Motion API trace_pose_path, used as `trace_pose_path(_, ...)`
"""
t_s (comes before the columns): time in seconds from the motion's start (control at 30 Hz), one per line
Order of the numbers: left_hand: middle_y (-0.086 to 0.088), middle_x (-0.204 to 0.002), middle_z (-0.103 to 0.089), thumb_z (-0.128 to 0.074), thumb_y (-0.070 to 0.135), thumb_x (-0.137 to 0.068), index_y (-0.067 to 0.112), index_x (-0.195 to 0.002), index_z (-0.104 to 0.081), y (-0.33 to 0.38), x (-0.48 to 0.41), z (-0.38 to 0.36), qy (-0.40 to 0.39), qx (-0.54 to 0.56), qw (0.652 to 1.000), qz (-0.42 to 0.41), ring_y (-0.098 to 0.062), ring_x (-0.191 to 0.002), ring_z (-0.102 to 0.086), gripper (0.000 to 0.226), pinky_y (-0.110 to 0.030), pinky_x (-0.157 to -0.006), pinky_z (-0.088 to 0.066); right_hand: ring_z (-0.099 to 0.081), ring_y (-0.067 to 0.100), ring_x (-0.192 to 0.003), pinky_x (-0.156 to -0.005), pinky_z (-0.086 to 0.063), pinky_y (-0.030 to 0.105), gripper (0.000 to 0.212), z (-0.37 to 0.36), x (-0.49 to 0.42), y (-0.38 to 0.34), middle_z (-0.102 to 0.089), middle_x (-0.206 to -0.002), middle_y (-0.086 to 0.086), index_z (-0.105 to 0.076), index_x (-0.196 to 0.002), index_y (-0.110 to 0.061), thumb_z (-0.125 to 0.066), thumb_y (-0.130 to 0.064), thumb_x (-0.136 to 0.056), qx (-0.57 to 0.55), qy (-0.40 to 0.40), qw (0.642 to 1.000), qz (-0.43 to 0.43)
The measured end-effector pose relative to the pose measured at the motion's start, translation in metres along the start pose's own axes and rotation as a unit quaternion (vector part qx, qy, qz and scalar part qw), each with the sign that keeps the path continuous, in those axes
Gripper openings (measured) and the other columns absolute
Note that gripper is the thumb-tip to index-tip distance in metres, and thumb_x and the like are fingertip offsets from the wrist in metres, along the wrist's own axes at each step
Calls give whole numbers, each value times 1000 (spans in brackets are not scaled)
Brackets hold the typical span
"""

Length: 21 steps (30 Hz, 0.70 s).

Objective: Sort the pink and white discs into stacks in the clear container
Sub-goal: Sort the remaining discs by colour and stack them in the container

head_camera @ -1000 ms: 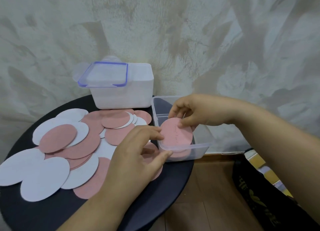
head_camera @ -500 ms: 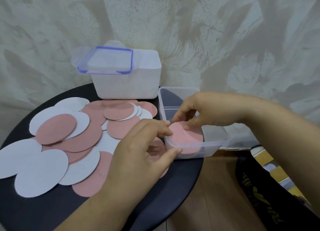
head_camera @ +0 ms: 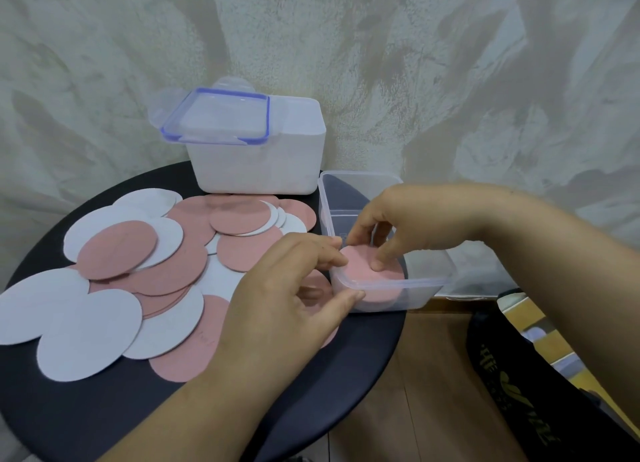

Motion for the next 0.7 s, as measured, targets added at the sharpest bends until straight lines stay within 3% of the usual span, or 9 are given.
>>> trace_pose_path(0.27, 21, -104, -58, -70, 34, -70, 19, -93, -66, -1, 0, 0, -13, 12, 1000, 3, 2, -98, -57, 27, -21, -64, -54, -61, 2, -89, -89, -50, 29, 30, -1, 0, 0, -61, -90, -23, -64, -108, -31, -71, -25, -79, -8, -8, 1000, -17)
trace_pose_path(0.37, 22, -110, -58, -73, 28, -71, 20, -96, -66, -4, 1, 0, -29, 19, 999, 20, 2, -100, -57, 27, -21, -72, -53, -59, 5, -97, -92, -47, 27, 37, 3, 5, -5, -58, -103, -22, -60, -117, -29, -69, -26, -81, 2, 13, 999, -29)
trace_pose_path(0.47, 24, -110, -57, -74, 25, -74, 29, -99, -65, -1, 3, 8, -31, 39, 998, 37, 6, -102, -54, 27, -11, -76, -49, -56, 8, -103, -92, -46, 26, 37, 19, 18, -17, -54, -107, -15, -58, -120, -28, -66, -27, -84, -5, 119, 993, -23)
trace_pose_path(0.57, 23, -101, -62, -65, 23, -78, 36, -92, -63, 0, 10, 30, -1, 39, 998, 55, 7, -103, -54, 19, -9, -78, -46, -53, 7, -104, -92, -47, 27, 29, 31, 35, -42, -54, -107, -11, -63, -113, -25, -65, -22, -84, -100, 282, 953, 44)
trace_pose_path(0.63, 24, -99, -63, -59, 28, -79, 34, -90, -65, -5, 18, 51, 16, 11, 997, 78, 5, -100, -56, 13, -11, -81, -45, -53, 3, -105, -92, -46, 21, 25, 22, 41, -66, -53, -105, -16, -65, -109, -23, -65, -18, -84, -155, 329, 926, 101)
trace_pose_path(0.7, 25, -92, -64, -53, 38, -79, 34, -86, -66, -10, 28, 76, 39, -48, 995, 82, 9, -96, -54, 15, -4, -83, -38, -52, 2, -107, -93, -44, 17, 24, 1, 40, -90, -55, -109, -15, -66, -108, -23, -66, -19, -84, -166, 334, 917, 144)
Point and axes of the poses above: each hand's wrist, its own x-axis away from the middle knuckle, its own z-axis out of the back of the hand, y = z × x, the point moved 7 cm from there along -x, towards the middle knuckle
